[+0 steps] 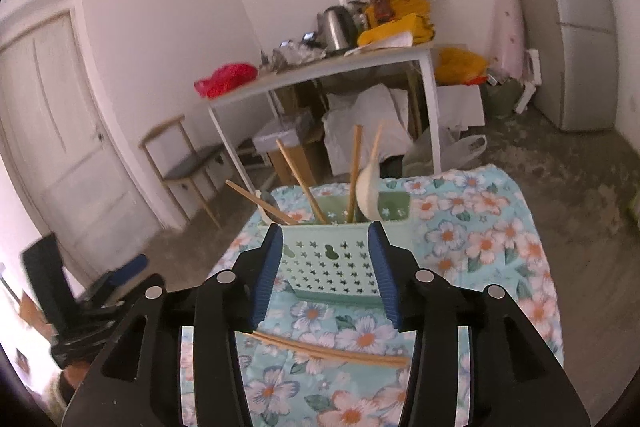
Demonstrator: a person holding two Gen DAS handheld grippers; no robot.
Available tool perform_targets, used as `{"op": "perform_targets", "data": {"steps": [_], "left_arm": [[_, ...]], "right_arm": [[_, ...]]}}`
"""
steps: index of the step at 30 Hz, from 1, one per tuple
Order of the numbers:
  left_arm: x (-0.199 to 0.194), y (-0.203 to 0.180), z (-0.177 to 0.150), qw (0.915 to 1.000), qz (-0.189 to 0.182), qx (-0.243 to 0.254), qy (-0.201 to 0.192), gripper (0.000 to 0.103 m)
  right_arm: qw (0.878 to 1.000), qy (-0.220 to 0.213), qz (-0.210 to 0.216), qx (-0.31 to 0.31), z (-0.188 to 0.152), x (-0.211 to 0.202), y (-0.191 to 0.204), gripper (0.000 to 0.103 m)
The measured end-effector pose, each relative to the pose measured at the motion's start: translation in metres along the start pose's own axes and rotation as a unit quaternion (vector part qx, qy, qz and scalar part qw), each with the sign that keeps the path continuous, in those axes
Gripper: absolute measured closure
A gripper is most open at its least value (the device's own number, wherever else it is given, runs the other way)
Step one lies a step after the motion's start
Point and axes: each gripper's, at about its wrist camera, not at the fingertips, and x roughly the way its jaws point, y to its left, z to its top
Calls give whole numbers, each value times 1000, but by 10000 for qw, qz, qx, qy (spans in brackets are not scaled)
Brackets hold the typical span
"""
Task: Organize utensils
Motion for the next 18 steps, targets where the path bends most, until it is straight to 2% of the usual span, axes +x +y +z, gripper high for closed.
{"op": "perform_targets", "data": {"steps": [3,5,7,9,10,12,15,16,17,18], "left_arm": [[8,-9,-4,9996,-38,257,81,14],[18,-21,-11,9979,-53,619,178,14],[31,-38,-21,9931,-51,1134,303,15],[48,-61,-36,9823,-19,1830,387,25],[56,-73,-46,9743,-7,2209,440,28],[71,-92,-62,9576,-63,2814,608,40],[89,-124,-95,9168,-162,3917,764,50],[93,-131,-103,9050,-158,4177,792,52],[98,-140,-115,8885,-143,4514,813,57],[102,-145,-123,8757,-140,4754,834,61]], "right_arm": [[9990,161,-160,376,-26,-3,-19,55],[9960,460,-368,671,-48,3,-33,55],[9895,822,-567,1043,-75,11,-50,55],[9821,1037,-589,1454,-97,16,-67,54],[9784,1113,-572,1645,-107,17,-74,54],[9734,1199,-601,1855,-119,17,-83,54],[9693,1249,-624,2023,-130,12,-92,54],[9684,1249,-629,2064,-133,10,-96,54],[9677,1242,-638,2098,-134,8,-99,54],[9672,1220,-639,2135,-135,6,-103,54]]}}
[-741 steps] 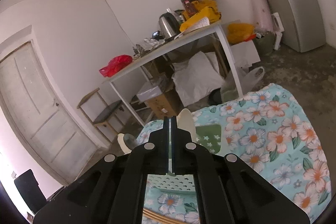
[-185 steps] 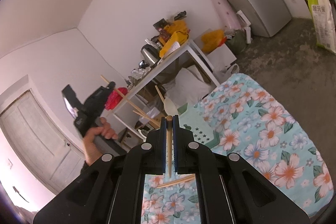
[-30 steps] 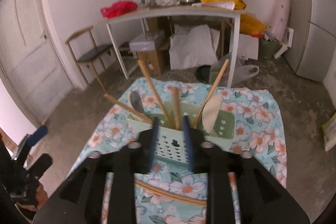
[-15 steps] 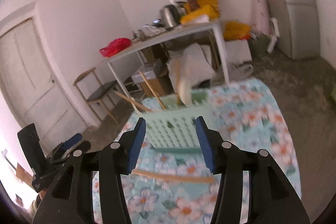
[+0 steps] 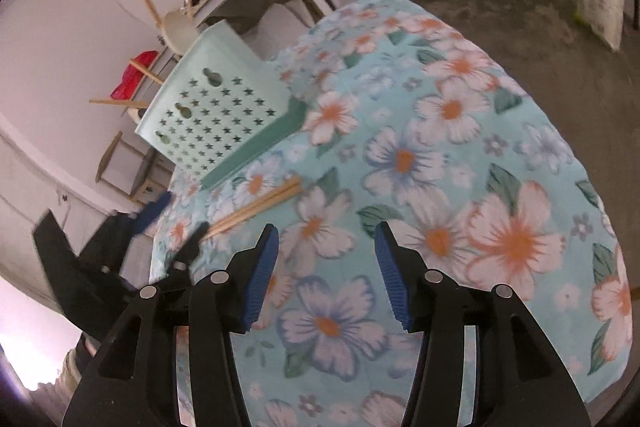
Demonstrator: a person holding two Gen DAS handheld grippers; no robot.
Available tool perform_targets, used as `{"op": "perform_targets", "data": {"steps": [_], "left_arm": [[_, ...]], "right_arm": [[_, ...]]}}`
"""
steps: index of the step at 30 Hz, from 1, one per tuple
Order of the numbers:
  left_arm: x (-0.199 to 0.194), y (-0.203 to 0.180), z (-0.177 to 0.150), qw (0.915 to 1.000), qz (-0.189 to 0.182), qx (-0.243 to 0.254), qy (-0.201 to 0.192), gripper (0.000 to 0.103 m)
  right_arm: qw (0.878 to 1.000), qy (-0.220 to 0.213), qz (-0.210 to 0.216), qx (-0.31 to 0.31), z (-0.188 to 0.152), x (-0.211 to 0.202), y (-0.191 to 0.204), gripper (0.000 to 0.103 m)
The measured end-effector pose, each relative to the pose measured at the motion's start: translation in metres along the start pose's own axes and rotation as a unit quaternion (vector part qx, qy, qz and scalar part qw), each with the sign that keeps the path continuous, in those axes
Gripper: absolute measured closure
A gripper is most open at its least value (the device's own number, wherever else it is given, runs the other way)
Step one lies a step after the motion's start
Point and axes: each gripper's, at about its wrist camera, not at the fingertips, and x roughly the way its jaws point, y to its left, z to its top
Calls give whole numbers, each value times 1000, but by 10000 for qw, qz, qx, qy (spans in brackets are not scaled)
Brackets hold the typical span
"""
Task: Organize utensils
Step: 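Grasp a wooden chopstick on the bedspread with the left tool and lift it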
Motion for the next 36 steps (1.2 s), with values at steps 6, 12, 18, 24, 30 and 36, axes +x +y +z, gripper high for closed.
{"op": "perform_targets", "data": {"steps": [6,12,18,24,30,36], "left_arm": [[29,-32,2,9954,119,924,220,76],[35,-43,4,9919,175,1242,200,93],[21,-41,2,9929,3,1173,209,93],[-18,-48,-13,9927,-521,967,490,87],[-37,-52,-12,9937,-665,850,316,63],[-16,-62,7,9920,-715,1023,201,63]], "right_arm": [[9998,-69,81,180,-1,-5,-20,54],[9995,-73,170,255,-1,-5,-25,54],[9994,-123,222,248,0,-10,-24,55],[9994,-90,260,207,-1,-10,-23,55],[9995,-49,272,179,-3,-7,-18,55],[9996,-90,210,190,-7,-13,-16,55]]}}
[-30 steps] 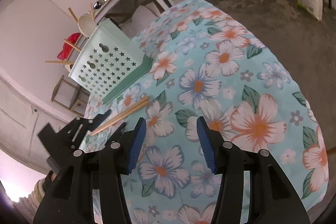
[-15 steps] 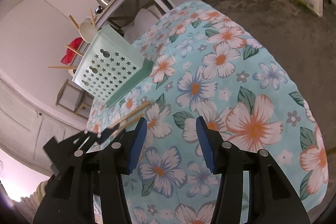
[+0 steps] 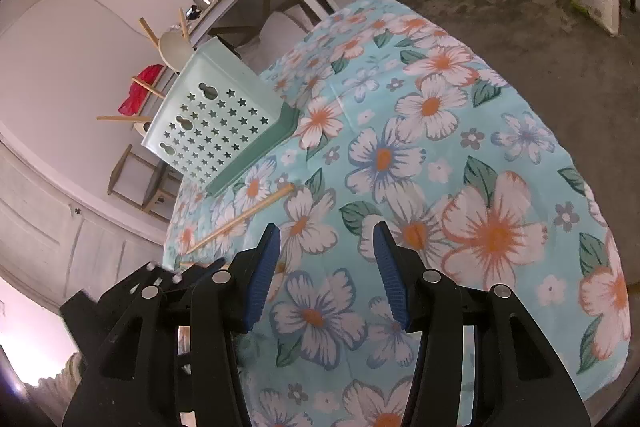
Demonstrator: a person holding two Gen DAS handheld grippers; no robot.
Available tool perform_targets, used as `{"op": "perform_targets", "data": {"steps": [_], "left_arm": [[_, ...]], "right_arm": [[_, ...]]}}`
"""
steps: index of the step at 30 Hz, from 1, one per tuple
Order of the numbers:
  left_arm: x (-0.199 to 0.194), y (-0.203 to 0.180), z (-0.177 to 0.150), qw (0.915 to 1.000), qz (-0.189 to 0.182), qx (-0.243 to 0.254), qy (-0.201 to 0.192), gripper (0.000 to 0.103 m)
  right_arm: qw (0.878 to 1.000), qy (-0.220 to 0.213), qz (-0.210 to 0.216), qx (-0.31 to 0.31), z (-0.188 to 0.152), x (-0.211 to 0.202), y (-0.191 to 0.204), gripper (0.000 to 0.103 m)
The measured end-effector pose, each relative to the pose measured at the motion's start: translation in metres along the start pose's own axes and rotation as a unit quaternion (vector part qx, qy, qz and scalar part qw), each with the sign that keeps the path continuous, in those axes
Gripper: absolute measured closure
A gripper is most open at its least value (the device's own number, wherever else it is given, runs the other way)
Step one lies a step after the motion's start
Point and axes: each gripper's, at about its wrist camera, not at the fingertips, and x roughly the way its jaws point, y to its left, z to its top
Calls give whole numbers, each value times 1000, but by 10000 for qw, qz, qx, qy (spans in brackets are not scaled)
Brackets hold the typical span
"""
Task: Organize utensils
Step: 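Grasp a wooden chopstick on the bedspread with the left tool and lift it, then raise the chopstick with the left tool while the right tool grasps the last chopstick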
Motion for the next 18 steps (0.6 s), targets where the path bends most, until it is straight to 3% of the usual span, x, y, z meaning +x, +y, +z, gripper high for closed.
{"op": "perform_targets", "data": {"steps": [3,4,6,7,13,18], "left_arm": [[10,3,7,10000,-35,-65,-19,65],[12,3,8,10000,-47,-60,-29,68],[17,3,10,9998,-186,-94,-8,88],[17,2,11,9998,-167,-100,-18,88],[0,19,13,9975,521,-368,-303,91],[-40,54,8,9855,1302,-887,-624,95]], "right_arm": [[10000,-47,-46,17,-1,-6,0,55],[10000,-68,-64,25,-2,-8,0,55],[9999,-93,-95,48,-2,-10,-1,55],[9999,-98,-106,60,-2,-11,-1,55],[9998,-122,-27,170,-2,-12,0,55],[9993,-23,154,327,0,3,10,55]]}}
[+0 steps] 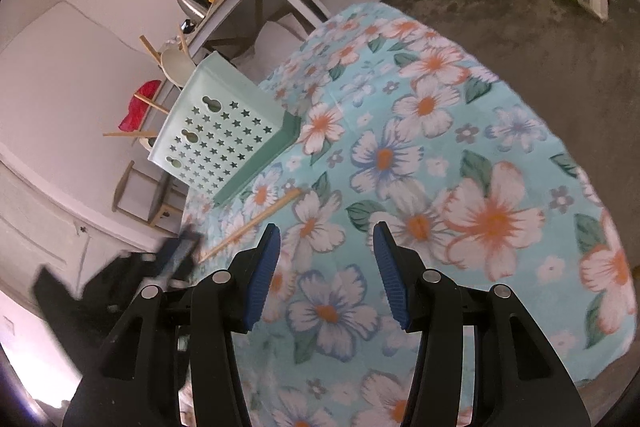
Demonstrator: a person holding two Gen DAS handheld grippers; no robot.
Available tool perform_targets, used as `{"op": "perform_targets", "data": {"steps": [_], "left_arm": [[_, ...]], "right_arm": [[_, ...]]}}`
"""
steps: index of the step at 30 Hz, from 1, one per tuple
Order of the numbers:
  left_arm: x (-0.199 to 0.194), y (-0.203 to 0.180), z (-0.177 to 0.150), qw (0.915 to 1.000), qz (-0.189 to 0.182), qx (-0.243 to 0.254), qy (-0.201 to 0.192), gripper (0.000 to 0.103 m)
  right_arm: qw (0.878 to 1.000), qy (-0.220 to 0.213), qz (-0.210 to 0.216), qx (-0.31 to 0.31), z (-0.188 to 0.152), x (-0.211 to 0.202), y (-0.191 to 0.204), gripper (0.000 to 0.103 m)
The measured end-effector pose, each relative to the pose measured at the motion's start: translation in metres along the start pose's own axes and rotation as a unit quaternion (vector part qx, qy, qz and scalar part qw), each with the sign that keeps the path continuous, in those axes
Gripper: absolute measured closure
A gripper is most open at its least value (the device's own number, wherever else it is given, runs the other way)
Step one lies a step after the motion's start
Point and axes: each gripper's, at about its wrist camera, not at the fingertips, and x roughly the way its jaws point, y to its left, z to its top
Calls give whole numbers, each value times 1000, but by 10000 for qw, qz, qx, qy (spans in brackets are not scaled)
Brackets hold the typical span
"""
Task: Organize utensils
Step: 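Raise the chopstick with the left tool while the right tool grasps the last chopstick, then insert the chopstick into the green holder and open the left tool while the right tool carries its chopstick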
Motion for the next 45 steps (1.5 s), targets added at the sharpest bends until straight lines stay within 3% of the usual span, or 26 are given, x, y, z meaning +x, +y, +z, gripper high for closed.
{"op": "perform_targets", "data": {"steps": [5,11,17,19,21,25,28,31,37,39,42,45], "left_arm": [[-21,51,-1,9953,562,-789,-46,97],[-44,102,-19,9798,734,-1861,84,97],[-64,133,-42,9585,742,-2749,160,97],[-68,140,-49,9526,737,-2945,174,97],[-72,149,-57,9447,751,-3188,182,97],[-78,163,-69,9304,737,-3587,175,97],[-84,178,-77,9191,660,-3883,123,97],[-90,191,-77,9131,666,-4022,15,97],[-104,231,-58,8986,567,-4311,-598,97],[-108,248,-47,8873,406,-4494,-959,97],[-109,270,-28,8633,75,-4800,-1557,97],[-96,283,-8,8471,-72,-4983,-1847,97]], "right_arm": [[9989,363,290,1,-7,37,24,55],[9974,595,175,380,-1,90,30,55],[9935,308,103,1095,17,112,19,67],[9906,227,69,1346,19,118,14,74],[9885,125,-20,1505,19,120,10,87],[9857,18,29,1682,17,118,5,90],[9850,-51,219,1711,18,102,4,91],[9885,-301,411,1422,24,69,10,94],[9921,-995,522,562,28,-8,36,97],[9906,-1253,477,275,31,-33,44,97],[9873,-1535,403,75,29,-56,52,98],[9838,-1767,309,-65,31,-76,54,98]]}}
